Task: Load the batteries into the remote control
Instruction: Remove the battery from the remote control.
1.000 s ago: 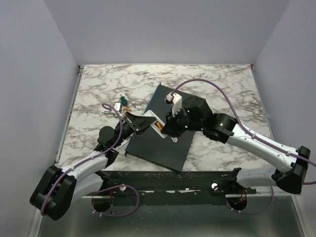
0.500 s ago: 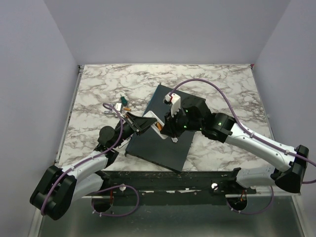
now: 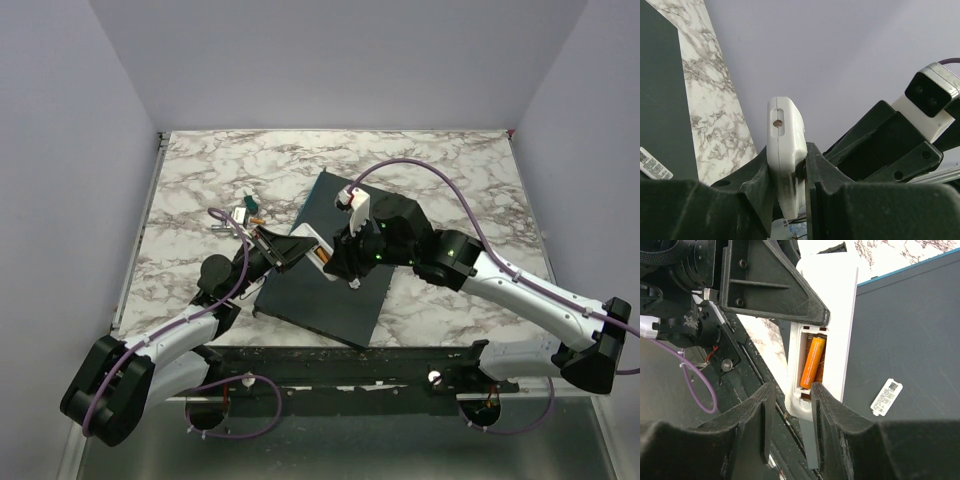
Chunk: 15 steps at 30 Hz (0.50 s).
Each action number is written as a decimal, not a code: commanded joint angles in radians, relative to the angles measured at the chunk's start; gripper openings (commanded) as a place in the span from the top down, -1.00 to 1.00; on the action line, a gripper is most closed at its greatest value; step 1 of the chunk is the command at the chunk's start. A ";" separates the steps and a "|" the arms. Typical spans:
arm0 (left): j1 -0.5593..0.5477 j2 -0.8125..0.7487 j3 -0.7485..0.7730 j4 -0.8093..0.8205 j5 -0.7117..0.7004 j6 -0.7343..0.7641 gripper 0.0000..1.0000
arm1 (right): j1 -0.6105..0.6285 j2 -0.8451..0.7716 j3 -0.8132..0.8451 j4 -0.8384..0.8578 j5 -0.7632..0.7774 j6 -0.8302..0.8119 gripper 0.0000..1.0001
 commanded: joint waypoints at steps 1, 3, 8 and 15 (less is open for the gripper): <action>-0.007 -0.020 0.024 0.066 0.016 -0.006 1.00 | 0.001 0.006 0.004 -0.004 0.029 0.005 0.17; -0.007 -0.020 0.024 0.066 0.018 -0.003 1.00 | 0.001 0.007 0.008 -0.005 0.035 0.004 0.17; -0.007 -0.019 0.017 0.097 0.019 0.026 1.00 | 0.001 -0.019 0.010 0.022 0.056 0.017 0.15; -0.008 -0.031 0.032 0.080 0.030 0.067 1.00 | 0.001 -0.011 0.007 0.061 0.088 0.056 0.13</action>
